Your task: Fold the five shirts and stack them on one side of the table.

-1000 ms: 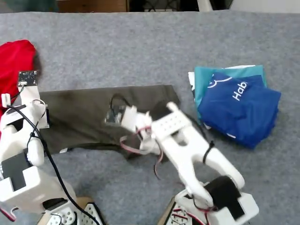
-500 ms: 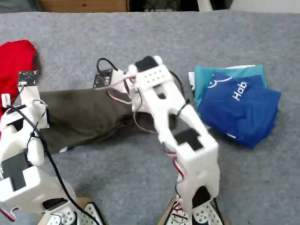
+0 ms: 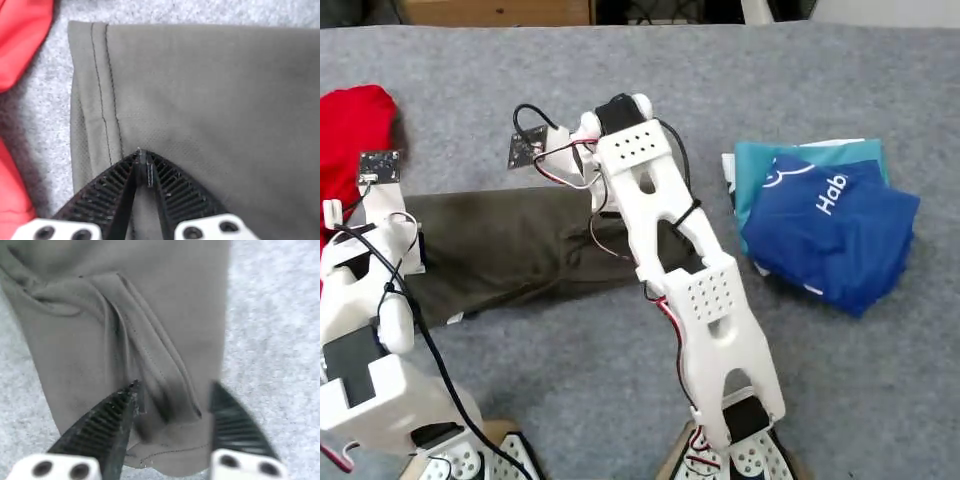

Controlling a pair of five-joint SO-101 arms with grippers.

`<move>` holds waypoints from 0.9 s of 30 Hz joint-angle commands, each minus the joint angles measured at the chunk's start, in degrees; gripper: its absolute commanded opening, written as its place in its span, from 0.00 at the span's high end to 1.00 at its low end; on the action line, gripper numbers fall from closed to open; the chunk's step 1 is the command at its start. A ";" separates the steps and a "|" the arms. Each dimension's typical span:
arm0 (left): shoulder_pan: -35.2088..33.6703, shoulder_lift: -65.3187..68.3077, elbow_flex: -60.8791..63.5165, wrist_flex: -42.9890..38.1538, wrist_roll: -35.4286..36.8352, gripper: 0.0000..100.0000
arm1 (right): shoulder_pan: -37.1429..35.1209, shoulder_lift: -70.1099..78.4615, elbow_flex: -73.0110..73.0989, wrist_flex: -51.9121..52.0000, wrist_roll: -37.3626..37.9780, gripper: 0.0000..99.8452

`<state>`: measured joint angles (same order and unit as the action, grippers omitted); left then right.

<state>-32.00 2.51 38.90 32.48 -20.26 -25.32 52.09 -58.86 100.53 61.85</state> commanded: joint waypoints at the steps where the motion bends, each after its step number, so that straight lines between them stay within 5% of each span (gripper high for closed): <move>1: -0.48 0.00 -2.33 0.26 0.35 0.97 | 0.79 -1.98 -2.95 0.62 -2.02 0.74; 6: -0.48 0.00 -2.33 0.26 0.44 0.97 | 1.32 -6.90 -2.86 0.62 -7.82 0.80; 11: -0.57 -0.09 -2.42 0.26 0.44 0.97 | 2.90 -12.97 2.24 0.70 -13.80 0.99; 15: -1.10 -0.53 -2.59 1.58 0.44 0.97 | 3.69 -20.53 13.58 0.70 -16.09 0.99; 22: -5.67 -1.41 -22.46 27.43 3.69 0.92 | 3.78 -35.30 34.07 -2.11 -15.74 0.99; 27: -7.69 8.53 -38.81 37.54 4.48 0.83 | 3.60 -42.24 44.35 -5.80 -13.98 0.99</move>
<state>-38.51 7.52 11.56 64.92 -16.66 -22.24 15.43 -18.51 96.66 46.64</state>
